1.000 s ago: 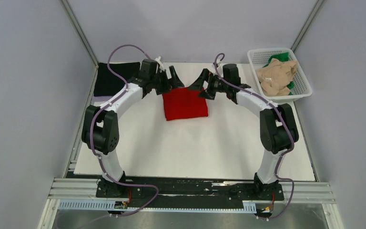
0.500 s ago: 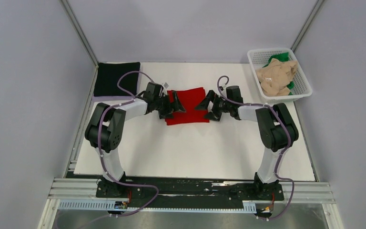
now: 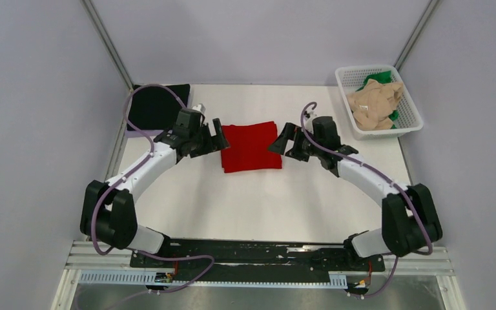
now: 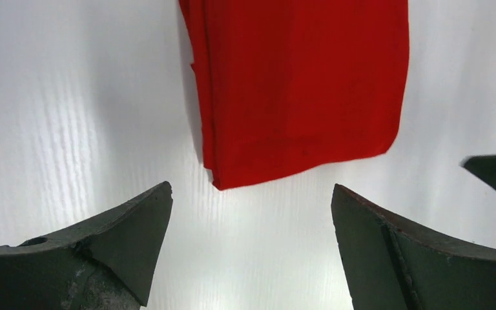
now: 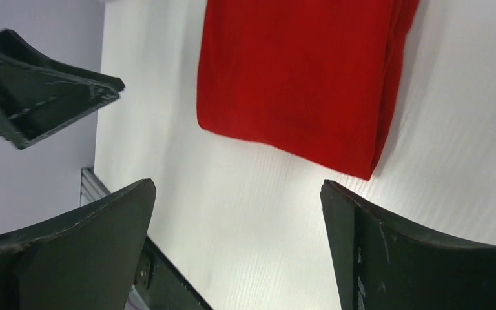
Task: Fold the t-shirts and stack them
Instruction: Smooth out wrinkles on the folded tshirt, then put the neatly folded tshirt into the corner of the board with the left arm
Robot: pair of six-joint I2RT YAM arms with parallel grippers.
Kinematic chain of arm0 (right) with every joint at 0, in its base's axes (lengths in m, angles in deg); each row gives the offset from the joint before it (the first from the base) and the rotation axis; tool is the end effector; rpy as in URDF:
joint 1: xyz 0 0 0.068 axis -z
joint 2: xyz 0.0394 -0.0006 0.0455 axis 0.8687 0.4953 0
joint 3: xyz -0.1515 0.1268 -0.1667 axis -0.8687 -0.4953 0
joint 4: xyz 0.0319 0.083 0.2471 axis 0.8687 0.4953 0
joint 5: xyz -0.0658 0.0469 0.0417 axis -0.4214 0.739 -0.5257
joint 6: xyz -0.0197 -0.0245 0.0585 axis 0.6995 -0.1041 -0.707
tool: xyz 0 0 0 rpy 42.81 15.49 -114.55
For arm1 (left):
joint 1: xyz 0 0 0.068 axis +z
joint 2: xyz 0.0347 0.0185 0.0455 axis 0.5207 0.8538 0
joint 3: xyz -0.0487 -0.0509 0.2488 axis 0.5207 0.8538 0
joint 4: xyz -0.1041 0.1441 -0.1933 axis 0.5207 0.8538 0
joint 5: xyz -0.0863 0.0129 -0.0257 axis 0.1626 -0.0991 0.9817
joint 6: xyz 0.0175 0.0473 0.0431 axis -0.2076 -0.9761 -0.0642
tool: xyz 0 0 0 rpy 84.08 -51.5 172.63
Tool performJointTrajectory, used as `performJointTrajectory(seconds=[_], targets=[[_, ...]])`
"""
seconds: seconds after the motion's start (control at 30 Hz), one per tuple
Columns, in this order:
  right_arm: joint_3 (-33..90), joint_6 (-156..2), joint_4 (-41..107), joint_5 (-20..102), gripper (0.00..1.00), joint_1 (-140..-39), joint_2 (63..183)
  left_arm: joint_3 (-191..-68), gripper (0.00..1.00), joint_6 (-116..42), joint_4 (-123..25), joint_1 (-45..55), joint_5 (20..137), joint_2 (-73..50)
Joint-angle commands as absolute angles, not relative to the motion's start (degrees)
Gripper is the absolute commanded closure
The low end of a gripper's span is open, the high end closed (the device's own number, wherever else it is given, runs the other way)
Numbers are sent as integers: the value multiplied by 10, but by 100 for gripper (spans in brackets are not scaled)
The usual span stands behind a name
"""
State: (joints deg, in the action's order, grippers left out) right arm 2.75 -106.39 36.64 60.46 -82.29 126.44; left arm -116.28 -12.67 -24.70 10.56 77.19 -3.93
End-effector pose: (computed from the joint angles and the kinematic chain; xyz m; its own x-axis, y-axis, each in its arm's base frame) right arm 0.2946 0.1444 0.1957 -0.8566 0.2232 -0.4652 -0.1907 0.7008 0.6874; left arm 0.3016 -0.1215 0.2255 -0.7977 -0.3214 -0.5102 -0.0477 0.8771 -0.4779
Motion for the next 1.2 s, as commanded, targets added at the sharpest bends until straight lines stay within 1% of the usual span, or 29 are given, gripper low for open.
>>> performJointTrajectory(seconds=[0.0,0.1,0.2,0.33,0.47,0.57,0.63,0.67,0.7,0.73,0.77,0.8,0.87,1.0,1.17], targets=[[15,-1026,386,480,0,-809,1178,-1194,1,-150,-228,133,722,12],[1,-1022,404,446,0,-797,1131,-1229,7,-158,-232,139,730,71],[-17,-1009,425,407,0,-786,1103,-1265,13,-157,-242,140,768,139],[-39,-1009,457,405,0,-767,1074,-1287,21,-142,-256,139,780,204],[-65,-1003,466,399,0,-751,1049,-1306,32,-132,-267,133,791,244],[-72,-999,478,399,0,-736,1041,-1326,37,-130,-261,120,788,270],[-76,-996,486,397,0,-729,1038,-1336,46,-129,-257,107,788,286],[-77,-994,488,396,0,-725,1036,-1341,55,-128,-255,103,787,291],[-77,-993,490,396,0,-723,1035,-1350,61,-128,-248,98,781,302],[-78,-990,491,395,0,-720,1033,-1357,73,-128,-243,95,775,308],[-79,-986,491,393,0,-718,1033,-1371,78,-130,-225,90,761,318],[-81,-981,491,390,0,-717,1033,-1380,92,-134,-204,88,750,323],[-84,-973,491,373,0,-713,1037,-1410,100,-149,-170,80,716,332],[-88,-971,491,365,0,-707,1040,-1477,100,-195,-108,72,592,331],[-89,-966,491,347,0,-705,1040,-1601,100,-282,-44,74,384,351]])
